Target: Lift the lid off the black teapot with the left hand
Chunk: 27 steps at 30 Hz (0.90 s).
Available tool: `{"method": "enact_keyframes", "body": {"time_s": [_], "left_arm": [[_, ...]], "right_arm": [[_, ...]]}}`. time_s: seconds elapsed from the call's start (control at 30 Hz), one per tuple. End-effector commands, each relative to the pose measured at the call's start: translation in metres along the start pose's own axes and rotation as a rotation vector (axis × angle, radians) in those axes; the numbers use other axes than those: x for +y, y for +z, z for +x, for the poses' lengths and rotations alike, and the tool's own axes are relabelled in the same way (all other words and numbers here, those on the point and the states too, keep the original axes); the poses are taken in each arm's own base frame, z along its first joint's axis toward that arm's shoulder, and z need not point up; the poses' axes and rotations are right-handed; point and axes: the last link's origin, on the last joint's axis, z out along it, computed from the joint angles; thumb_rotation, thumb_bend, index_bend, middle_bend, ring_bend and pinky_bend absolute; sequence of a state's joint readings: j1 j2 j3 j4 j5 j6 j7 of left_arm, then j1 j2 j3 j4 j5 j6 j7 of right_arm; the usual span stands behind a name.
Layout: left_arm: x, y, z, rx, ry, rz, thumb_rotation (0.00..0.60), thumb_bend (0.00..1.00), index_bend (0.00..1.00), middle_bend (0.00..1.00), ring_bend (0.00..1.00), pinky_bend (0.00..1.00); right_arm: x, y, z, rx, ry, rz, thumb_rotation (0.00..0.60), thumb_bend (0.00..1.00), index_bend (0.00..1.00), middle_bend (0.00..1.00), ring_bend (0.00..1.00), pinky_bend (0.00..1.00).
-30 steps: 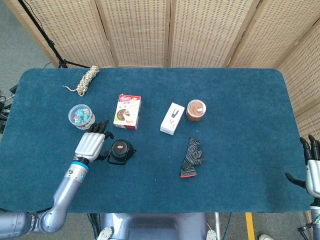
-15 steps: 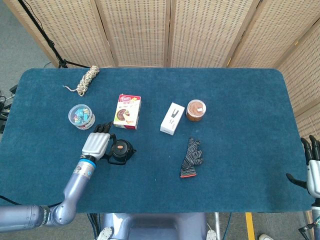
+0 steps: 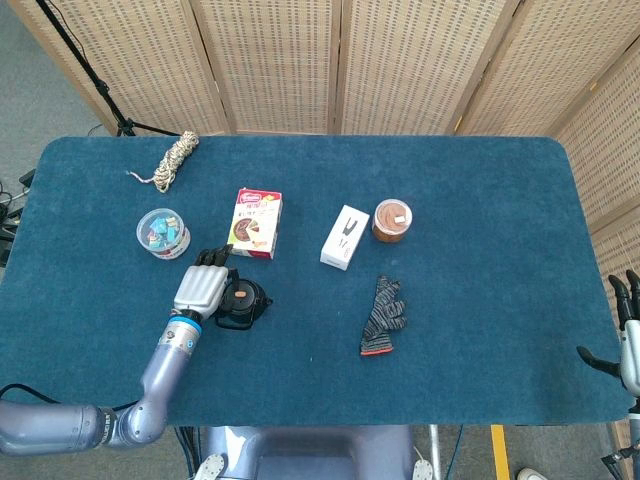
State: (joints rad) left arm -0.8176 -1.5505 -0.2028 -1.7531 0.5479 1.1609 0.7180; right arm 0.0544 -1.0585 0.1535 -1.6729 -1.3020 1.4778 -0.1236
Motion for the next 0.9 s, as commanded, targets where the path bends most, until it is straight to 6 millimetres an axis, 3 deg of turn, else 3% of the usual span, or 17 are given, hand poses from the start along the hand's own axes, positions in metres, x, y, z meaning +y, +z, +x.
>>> {"method": "enact_keyframes", "body": {"time_s": [0.03, 0.43, 0.9], "left_arm": [[0.0012, 0.0007, -0.0005, 0.002, 0.003, 0.000, 0.600, 0.36, 0.49, 0.00, 0.00, 0.00], [0.0052, 0.0036, -0.0052, -0.007, 0.016, 0.003, 0.600, 0.37, 0.51, 0.00, 0.00, 0.00], [0.0069, 0.0053, -0.0082, 0.009, 0.029, 0.010, 0.600, 0.40, 0.60, 0.00, 0.00, 0.00]], "right_arm": [[0.0004, 0.0001, 0.0006, 0.002, 0.001, -0.001, 0.600, 0.00, 0.00, 0.00, 0.00, 0.00], [0.0015, -0.0001, 0.0024, 0.006, 0.004, -0.003, 0.600, 0.00, 0.00, 0.00, 0.00, 0.00], [0.0019, -0.0012, 0.0049, 0.014, 0.009, -0.002, 0.600, 0.00, 0.00, 0.00, 0.00, 0.00]]}}
